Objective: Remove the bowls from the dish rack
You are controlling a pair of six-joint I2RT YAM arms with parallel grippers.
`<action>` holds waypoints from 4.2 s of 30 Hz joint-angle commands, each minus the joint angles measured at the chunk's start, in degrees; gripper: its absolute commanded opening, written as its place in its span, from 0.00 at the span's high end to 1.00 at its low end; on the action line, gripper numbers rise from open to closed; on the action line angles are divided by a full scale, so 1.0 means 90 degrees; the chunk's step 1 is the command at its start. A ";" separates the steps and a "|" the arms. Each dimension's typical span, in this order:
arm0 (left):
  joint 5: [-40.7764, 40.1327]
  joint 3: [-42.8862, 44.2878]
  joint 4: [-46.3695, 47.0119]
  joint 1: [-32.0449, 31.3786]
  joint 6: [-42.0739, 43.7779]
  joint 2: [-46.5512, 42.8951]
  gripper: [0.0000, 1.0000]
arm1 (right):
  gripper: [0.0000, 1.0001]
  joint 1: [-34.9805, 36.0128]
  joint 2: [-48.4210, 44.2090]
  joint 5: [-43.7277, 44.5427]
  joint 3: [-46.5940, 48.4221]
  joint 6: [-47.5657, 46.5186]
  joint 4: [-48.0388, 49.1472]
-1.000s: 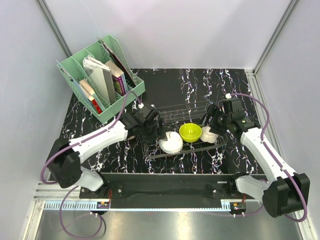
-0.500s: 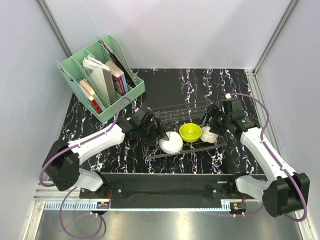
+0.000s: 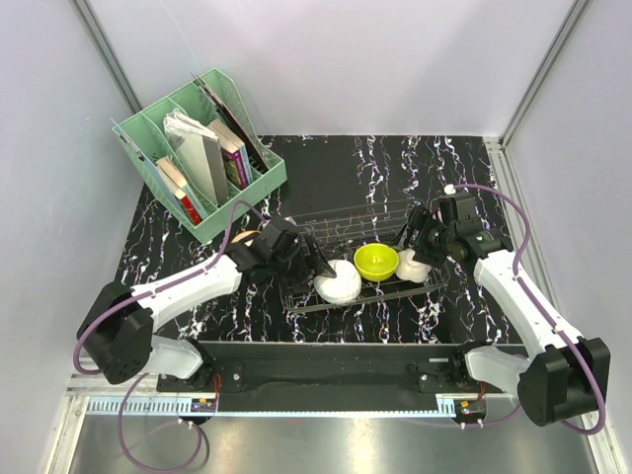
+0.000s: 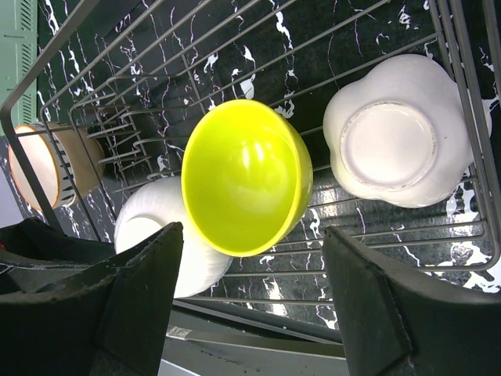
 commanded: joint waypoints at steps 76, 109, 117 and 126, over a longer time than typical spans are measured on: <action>-0.0007 0.0188 0.3204 -0.0530 0.0020 0.0818 0.62 | 0.26 0.0002 0.0093 0.0155 -0.1089 0.0301 0.0579; -0.0006 0.2453 0.0785 -0.0539 0.1151 0.0945 1.00 | 0.25 0.0002 0.0259 0.0634 -0.1118 0.0418 0.0510; -0.0582 0.3420 -0.0613 -0.0539 0.2556 0.0828 1.00 | 0.25 0.0002 0.0191 0.0634 -0.1167 0.0437 0.0501; -0.1246 0.4630 -0.2126 -0.0559 0.3670 0.0935 1.00 | 0.25 0.0002 0.0074 0.0614 -0.1128 0.0457 0.0500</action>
